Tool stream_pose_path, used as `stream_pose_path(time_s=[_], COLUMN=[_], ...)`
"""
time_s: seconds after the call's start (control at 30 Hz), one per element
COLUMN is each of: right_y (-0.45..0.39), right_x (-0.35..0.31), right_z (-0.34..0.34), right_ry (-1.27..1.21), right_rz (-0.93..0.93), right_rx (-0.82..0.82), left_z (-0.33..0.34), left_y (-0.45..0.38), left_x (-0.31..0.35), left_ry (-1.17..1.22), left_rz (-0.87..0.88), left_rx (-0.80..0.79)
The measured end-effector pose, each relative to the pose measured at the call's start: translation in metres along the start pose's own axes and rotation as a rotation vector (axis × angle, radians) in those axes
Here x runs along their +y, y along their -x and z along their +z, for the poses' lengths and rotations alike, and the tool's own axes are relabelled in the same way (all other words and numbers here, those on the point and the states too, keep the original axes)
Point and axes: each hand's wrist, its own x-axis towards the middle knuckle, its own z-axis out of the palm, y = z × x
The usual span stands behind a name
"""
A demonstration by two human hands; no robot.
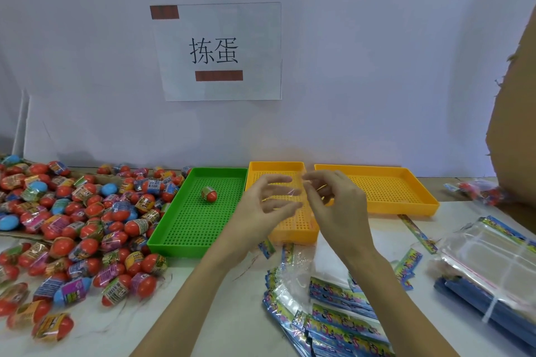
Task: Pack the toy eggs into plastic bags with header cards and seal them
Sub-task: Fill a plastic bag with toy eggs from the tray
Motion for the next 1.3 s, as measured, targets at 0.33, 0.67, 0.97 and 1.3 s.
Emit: stream_pose_path(time_s=[0.33,0.67,0.97,1.3], right_y=[-0.006,-0.015,-0.010,-0.012], right_x=[0.003,0.007,0.005,0.008], right_z=[-0.012,-0.030,-0.019,-0.021], right_ry=[-0.576,-0.953,-0.801,-0.814], right_rz=[0.506,0.706,0.701,0.661], right_rx=[-0.462,-0.548,-0.520,-0.566], left_z=[-0.007,-0.026,-0.024,-0.030], left_y=[0.001,0.000,0.000,-0.004], left_x=[-0.002,0.002,-0.002,-0.004], left_ry=[-0.074,0.024,-0.116,-0.102], left_rz=[0.084,-0.043,0.028,0.047], left_rx=[0.237,0.127,0.162,0.294])
